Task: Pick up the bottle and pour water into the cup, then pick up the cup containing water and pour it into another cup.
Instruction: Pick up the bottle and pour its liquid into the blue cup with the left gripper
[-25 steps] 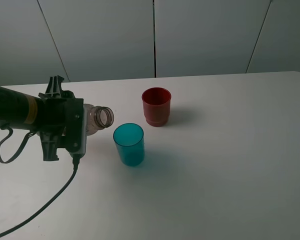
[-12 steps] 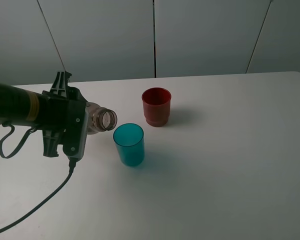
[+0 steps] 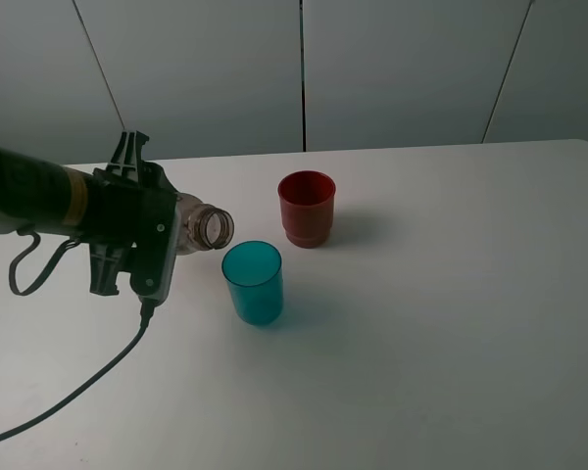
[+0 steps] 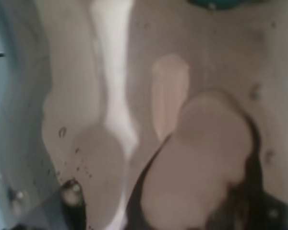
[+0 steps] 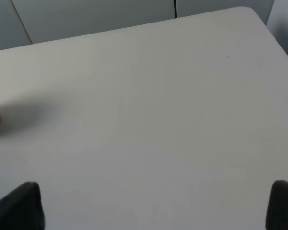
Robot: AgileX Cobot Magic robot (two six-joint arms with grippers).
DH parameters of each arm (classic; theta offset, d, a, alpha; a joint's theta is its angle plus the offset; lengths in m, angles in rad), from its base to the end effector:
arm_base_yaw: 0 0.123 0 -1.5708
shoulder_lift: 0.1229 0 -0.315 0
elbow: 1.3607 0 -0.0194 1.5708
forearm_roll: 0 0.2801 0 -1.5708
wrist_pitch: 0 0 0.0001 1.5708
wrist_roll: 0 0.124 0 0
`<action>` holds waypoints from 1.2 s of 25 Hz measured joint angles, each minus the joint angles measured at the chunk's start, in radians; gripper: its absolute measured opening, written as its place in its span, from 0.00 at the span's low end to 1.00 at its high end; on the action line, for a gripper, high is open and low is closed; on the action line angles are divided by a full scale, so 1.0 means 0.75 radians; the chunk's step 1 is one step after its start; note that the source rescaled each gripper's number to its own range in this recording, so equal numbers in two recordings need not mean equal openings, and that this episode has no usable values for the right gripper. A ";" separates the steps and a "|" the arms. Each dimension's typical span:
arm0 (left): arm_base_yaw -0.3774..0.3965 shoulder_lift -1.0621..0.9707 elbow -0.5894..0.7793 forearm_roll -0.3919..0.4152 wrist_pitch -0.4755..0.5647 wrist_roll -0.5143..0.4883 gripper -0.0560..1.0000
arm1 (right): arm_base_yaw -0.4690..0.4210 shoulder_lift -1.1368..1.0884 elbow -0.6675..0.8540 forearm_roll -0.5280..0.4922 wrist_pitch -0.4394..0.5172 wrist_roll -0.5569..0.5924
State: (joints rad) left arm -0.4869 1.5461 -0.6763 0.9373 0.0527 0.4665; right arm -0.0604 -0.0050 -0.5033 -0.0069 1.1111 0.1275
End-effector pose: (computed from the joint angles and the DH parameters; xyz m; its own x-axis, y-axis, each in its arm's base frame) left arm 0.2926 -0.1488 0.1626 0.3283 0.9408 -0.0842 0.7071 -0.1857 0.6822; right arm 0.0159 -0.0017 0.2720 -0.4802 0.1534 -0.8637 0.1263 0.9864 0.1050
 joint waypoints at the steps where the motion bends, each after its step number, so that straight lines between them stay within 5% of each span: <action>1: 0.000 0.007 -0.009 0.014 0.010 0.000 0.07 | 0.000 0.000 0.000 0.000 0.000 0.000; 30: -0.096 0.104 -0.227 0.244 0.180 0.007 0.07 | 0.000 0.000 0.000 0.000 0.000 0.000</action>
State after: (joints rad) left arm -0.5586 1.6241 -0.8463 1.1206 0.1880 0.4716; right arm -0.0604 -0.0050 -0.5033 -0.0069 1.1111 0.1278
